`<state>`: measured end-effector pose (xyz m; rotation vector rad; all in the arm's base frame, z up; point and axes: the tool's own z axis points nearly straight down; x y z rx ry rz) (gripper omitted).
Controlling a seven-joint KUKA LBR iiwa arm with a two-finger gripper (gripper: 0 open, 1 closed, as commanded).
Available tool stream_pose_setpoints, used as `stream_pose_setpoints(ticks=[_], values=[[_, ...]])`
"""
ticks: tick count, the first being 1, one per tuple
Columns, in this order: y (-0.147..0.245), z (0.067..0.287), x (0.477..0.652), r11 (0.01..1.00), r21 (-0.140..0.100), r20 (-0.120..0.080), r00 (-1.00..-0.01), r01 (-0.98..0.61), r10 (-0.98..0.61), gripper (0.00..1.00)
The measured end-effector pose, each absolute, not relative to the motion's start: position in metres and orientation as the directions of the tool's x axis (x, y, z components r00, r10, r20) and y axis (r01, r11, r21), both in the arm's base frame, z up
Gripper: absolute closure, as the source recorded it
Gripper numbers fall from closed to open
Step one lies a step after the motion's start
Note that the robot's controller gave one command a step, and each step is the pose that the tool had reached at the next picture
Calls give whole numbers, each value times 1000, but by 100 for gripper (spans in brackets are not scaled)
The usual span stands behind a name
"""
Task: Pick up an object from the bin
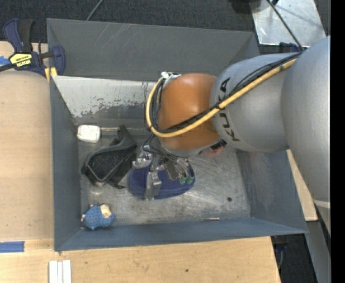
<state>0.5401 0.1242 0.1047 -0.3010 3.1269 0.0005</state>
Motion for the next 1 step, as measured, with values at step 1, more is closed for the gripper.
stream_pose_setpoints(ticks=[1], values=[[120,212,543,972,-1,-12,-972,-235,-235,100]])
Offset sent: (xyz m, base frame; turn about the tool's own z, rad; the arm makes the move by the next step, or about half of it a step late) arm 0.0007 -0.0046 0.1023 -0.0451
